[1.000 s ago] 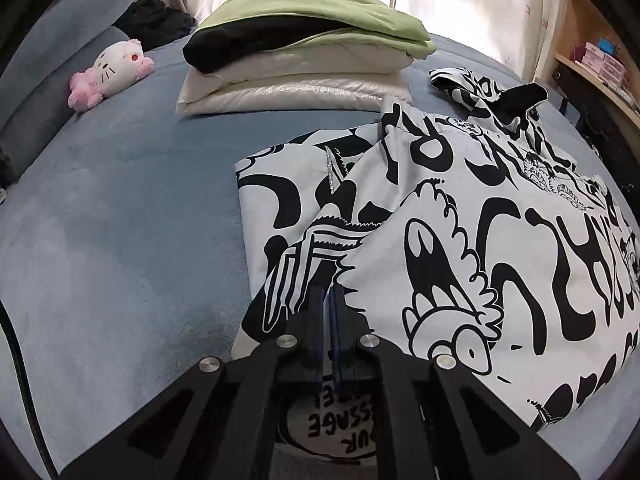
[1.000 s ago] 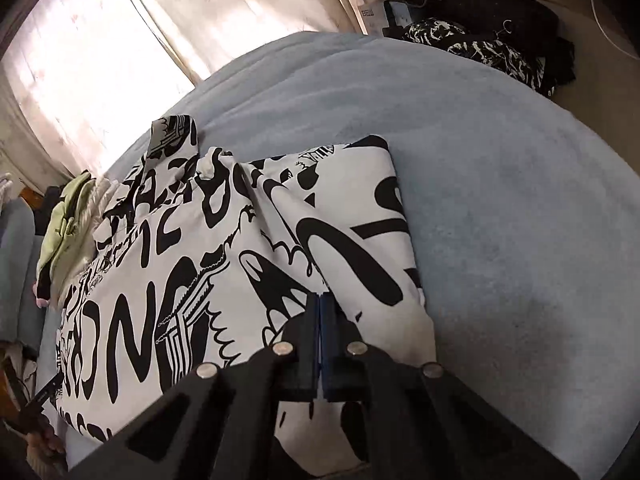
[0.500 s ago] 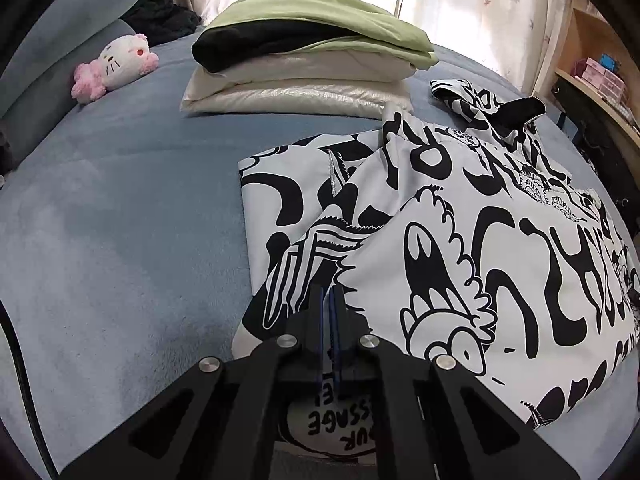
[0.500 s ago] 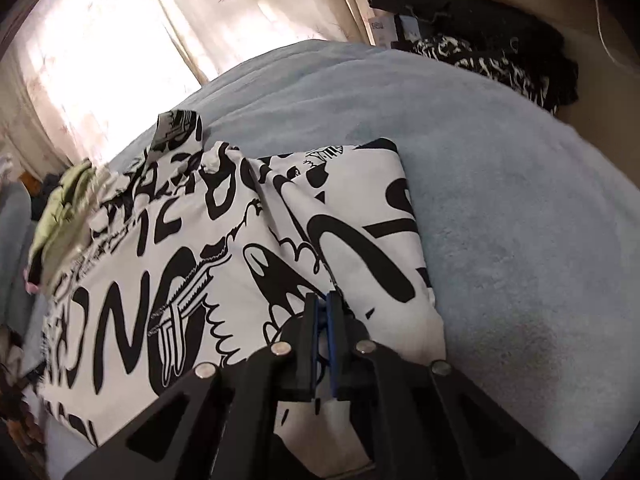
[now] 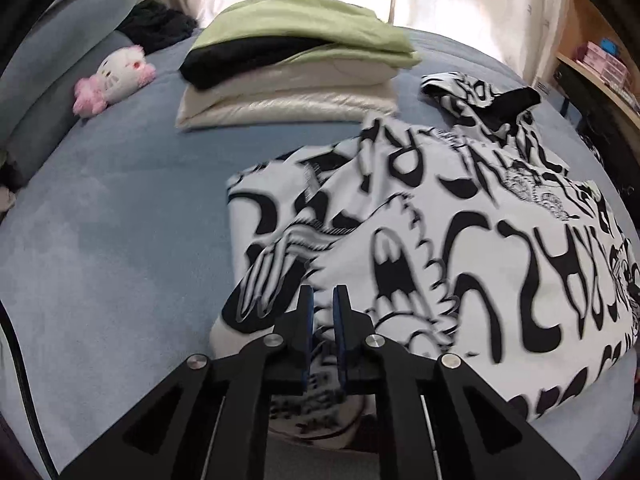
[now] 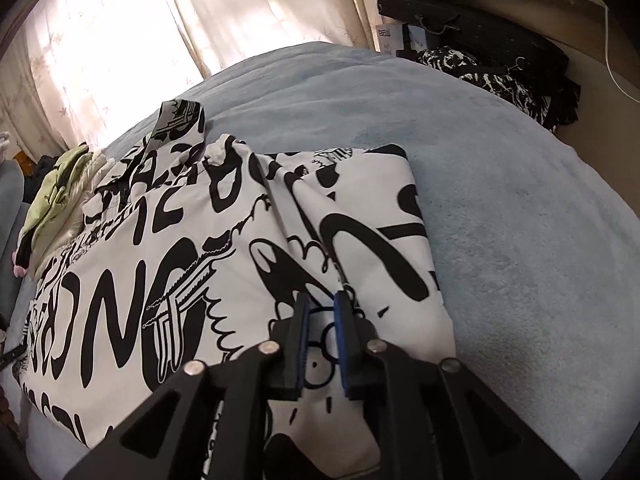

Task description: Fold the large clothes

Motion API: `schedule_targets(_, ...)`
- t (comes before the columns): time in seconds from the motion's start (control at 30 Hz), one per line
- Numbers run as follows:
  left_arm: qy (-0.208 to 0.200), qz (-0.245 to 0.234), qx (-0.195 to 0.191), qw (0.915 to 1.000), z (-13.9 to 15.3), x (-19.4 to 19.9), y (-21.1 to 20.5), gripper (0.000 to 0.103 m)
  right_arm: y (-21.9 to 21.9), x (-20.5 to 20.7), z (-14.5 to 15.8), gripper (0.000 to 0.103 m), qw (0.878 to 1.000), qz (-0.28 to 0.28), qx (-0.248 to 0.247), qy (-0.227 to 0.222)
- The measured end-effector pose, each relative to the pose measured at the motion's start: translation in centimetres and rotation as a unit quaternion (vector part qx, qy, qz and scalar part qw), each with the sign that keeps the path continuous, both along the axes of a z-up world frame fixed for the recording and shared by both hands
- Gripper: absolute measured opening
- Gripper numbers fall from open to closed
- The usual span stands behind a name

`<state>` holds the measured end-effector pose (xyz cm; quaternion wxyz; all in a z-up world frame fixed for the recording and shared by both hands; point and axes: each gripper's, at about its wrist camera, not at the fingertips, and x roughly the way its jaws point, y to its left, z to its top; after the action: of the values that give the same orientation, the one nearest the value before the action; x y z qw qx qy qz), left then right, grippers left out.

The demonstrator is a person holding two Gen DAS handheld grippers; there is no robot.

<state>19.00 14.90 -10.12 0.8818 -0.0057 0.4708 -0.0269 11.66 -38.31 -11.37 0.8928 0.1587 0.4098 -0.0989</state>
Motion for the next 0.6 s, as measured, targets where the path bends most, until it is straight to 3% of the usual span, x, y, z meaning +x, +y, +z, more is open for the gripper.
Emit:
schedule_targets(0.17, -0.013, -0.029, 0.01, 0.9995, 2.5, 1.5, -2.8, 0.008, 2.8, 1.9, 0.7, 0.053, 0.997, 0.038, -0.055, 0.05)
schedule_targets(0.3, -0.028, -0.055, 0.016, 0.998, 4.8, 3.5, -5.3, 0.009, 5.0, 4.2, 1.5, 0.055, 0.987, 0.056, -0.101, 0.11)
schedule_targets(0.43, -0.044, -0.081, 0.035, 0.9951, 6.6, 6.1, -7.8, 0.014, 6.2, 6.6, 4.7, 0.055, 0.99, 0.092, -0.067, 0.082)
schedule_targets(0.6, -0.051, -0.103, 0.057, 0.9918, 7.6, 9.7, -10.6, 0.017, 7.6, 10.6, 8.7, 0.055, 0.99, 0.112, -0.066, 0.051)
